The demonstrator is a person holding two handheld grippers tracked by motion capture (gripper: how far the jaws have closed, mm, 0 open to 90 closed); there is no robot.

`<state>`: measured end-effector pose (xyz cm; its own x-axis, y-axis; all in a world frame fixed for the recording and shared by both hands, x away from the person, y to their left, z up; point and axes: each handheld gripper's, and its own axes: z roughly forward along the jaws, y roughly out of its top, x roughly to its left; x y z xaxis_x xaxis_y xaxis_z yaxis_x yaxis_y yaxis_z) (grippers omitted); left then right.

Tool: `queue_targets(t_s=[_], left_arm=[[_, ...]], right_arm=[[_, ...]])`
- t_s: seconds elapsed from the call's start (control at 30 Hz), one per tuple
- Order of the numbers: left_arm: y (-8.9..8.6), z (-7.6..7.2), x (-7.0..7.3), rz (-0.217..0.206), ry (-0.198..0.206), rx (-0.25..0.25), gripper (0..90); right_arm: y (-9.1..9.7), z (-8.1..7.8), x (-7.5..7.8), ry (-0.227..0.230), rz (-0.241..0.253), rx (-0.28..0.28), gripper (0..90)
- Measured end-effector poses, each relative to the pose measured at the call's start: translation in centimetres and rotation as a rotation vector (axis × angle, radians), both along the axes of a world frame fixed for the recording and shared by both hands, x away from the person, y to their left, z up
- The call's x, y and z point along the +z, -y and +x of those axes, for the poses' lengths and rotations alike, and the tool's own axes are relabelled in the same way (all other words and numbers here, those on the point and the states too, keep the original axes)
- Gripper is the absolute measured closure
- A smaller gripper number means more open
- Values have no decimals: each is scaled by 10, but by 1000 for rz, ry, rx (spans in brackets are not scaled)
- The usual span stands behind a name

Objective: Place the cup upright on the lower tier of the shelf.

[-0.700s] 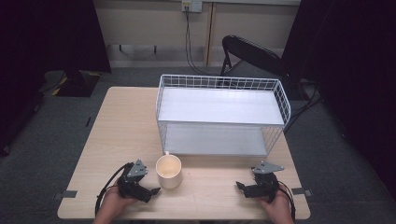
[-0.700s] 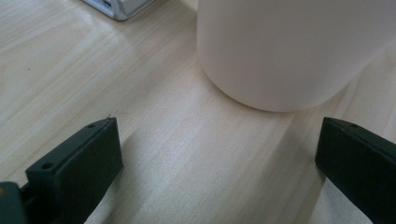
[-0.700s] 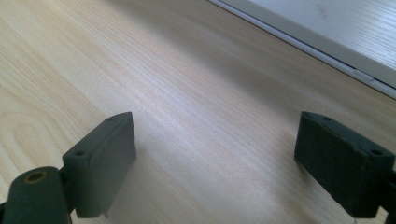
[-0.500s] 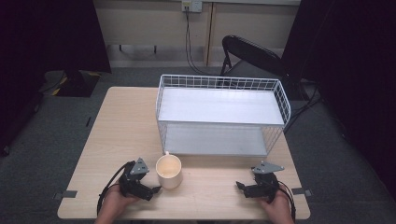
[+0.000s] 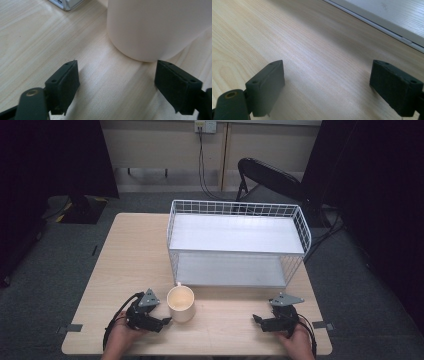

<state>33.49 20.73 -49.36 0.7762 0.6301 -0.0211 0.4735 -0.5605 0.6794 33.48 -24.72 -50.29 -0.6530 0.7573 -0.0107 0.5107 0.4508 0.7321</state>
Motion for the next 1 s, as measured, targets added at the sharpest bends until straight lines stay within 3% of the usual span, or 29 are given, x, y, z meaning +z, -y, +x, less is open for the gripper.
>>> queue_targets(t_s=[0.3,0.4,0.43,1.0], left_arm=[[-8,-4,22,-94,58,27,229],[-9,-5,25,-95,68,30,228],[-10,-5,28,-120,60,35,233],[-14,-10,55,-197,96,44,258]], right_arm=[[0,0,0,0,0,0,120],[0,0,0,0,0,0,119],[0,0,0,0,0,0,120],[0,0,0,0,0,0,119]])
